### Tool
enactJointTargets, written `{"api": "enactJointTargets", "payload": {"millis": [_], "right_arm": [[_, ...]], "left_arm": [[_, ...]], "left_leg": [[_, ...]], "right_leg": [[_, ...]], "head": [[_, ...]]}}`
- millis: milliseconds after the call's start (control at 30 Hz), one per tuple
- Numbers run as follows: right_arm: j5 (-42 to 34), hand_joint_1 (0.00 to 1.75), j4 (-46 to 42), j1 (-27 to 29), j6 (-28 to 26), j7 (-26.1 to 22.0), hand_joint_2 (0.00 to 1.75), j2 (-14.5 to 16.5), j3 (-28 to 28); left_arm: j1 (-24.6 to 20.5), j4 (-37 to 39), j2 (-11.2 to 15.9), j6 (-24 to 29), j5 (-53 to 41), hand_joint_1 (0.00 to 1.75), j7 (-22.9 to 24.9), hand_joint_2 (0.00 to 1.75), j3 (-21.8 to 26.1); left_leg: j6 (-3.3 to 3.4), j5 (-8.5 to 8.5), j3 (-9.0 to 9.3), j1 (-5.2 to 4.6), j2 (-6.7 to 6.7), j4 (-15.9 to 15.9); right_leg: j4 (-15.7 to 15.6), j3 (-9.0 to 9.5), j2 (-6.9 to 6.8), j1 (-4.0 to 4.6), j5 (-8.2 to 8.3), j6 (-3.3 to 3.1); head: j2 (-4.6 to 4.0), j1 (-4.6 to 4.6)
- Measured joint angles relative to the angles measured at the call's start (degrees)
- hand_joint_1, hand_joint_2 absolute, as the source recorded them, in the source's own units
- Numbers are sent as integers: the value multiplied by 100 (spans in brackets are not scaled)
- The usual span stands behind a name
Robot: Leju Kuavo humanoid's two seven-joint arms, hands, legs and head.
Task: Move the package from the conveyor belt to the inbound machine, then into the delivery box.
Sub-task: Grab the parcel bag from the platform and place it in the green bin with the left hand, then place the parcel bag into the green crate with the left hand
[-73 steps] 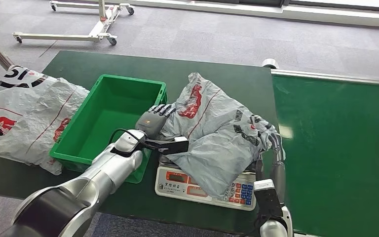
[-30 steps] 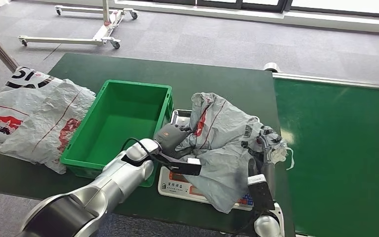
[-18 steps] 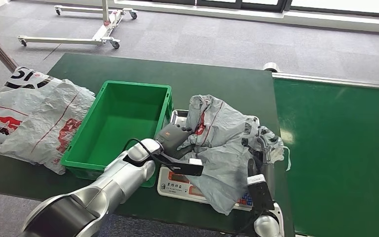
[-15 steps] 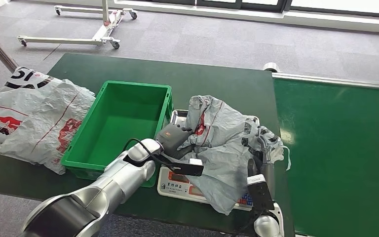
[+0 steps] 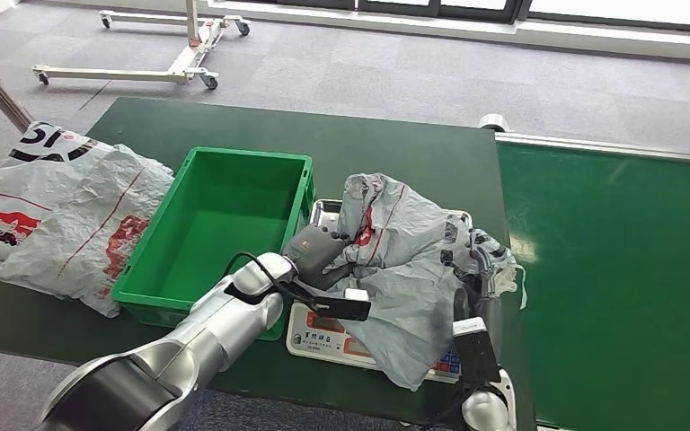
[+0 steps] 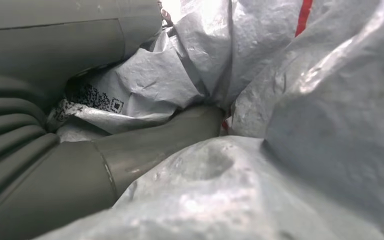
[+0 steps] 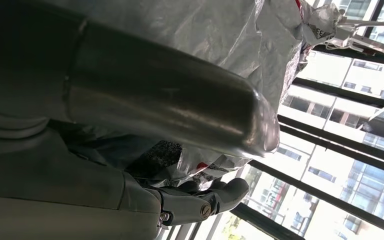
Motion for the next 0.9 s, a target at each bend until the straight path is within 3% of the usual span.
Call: {"api": "enactJointTargets", "payload": {"millis": [200,333,400,500,633,767,900], "right_arm": [[-82,0,83,-70,-57,4,0,-3,60],[-237,0,97,-69,-210,71,0,-31,67],[-303,0,97,-55,-228,54,0,-71,67],[-382,0,97,-31,-289,-13,0,-118,67],[-421,0,92,39,-428,19,0,-177,62],[-427,0,12,284,-542,72,0,-237,12],[-414,0,-67,387,-576,77,0,-277,-16]], "left_arm": [[-27,-31,39,219,215,175,-147,175,12],[-186,-604,239,886,1912,175,-938,175,358],[-448,-1090,462,732,2413,175,-696,175,631],[-720,-1497,853,855,2407,175,-401,175,937],[-739,-1594,1441,1274,2710,175,-577,175,1400],[-665,-1596,2113,1394,3145,175,-833,175,2176],[-599,-1562,2425,1406,3173,175,-836,175,2655]], "left_leg": [[-4,3,5,0,3,-1],[-21,45,-64,7,13,3],[-27,66,-114,10,21,1],[-32,72,-124,10,50,-3],[-41,72,-128,19,59,-8],[-56,63,-127,23,99,-10],[-55,64,-138,24,61,-10]], "right_leg": [[0,-2,4,0,2,-2],[4,-80,13,20,41,-25],[6,-131,19,31,65,-32],[7,-155,50,34,75,-38],[13,-163,62,45,70,-47],[15,-188,99,49,65,-57],[15,-187,62,51,50,-61]], "head": [[0,1],[0,-1],[0,1],[0,-1],[0,1],[0,-3],[0,-1]]}}
